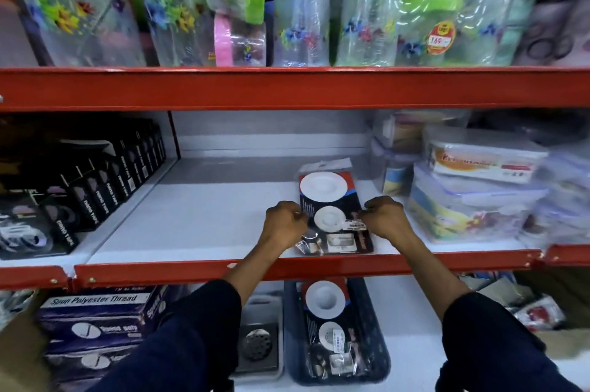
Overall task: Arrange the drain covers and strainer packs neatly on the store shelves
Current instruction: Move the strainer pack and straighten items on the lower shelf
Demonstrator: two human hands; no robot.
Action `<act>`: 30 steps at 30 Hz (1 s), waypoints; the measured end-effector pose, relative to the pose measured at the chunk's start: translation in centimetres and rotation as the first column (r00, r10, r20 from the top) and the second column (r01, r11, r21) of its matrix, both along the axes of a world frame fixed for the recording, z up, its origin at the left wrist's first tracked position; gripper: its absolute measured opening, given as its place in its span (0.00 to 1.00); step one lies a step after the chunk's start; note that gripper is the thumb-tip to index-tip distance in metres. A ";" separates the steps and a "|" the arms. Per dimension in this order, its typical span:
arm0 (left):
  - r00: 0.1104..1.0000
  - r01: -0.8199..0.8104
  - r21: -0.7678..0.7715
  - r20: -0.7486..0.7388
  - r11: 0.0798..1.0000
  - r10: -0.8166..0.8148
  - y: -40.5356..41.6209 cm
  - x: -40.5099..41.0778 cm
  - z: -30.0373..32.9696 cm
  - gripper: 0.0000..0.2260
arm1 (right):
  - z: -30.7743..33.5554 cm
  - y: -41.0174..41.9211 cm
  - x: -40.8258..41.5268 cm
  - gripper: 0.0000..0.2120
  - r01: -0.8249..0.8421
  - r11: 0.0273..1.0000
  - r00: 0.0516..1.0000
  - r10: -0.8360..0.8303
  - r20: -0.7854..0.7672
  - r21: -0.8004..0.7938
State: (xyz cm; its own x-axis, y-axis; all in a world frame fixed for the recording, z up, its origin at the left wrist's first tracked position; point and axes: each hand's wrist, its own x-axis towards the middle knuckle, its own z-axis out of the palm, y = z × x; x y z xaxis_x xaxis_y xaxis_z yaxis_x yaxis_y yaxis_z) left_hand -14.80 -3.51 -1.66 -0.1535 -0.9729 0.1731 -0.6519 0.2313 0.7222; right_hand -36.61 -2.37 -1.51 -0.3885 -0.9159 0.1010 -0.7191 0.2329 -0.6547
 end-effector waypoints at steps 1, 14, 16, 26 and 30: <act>0.999 -0.031 0.010 -0.037 0.999 0.031 -0.3 -0.5 0.2 0.11 | 0.2 0.0 -0.3 0.13 0.000 1.000 1.000 0.001 0.014 -0.013; 0.801 0.157 0.319 -0.594 0.935 0.069 4.1 2.6 3.4 0.16 | 4.0 8.0 -1.8 0.14 -0.248 0.936 0.636 0.353 0.686 -0.251; 0.813 0.219 0.348 -0.582 0.912 0.027 6.0 3.6 3.0 0.16 | 3.4 10.5 -2.0 0.15 -0.333 0.902 0.593 0.426 0.683 -0.274; 0.895 0.224 0.534 -0.444 0.815 0.045 12.9 4.0 -7.1 0.15 | -7.7 17.0 -4.2 0.10 -0.500 0.864 0.582 0.291 0.759 0.052; 0.921 0.229 0.677 -0.384 0.699 0.071 14.8 3.7 -11.8 0.15 | -12.1 18.3 -4.3 0.10 -0.530 0.815 0.612 0.175 0.772 0.235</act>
State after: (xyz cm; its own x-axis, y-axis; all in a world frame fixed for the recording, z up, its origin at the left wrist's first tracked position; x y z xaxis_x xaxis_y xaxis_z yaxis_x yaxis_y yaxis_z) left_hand -11.10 11.32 -13.43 -0.3090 -0.8142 -0.4916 -0.3188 -0.3983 0.8601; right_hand -40.91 15.93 -13.57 0.1888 -0.8700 -0.4555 -0.1789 0.4257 -0.8870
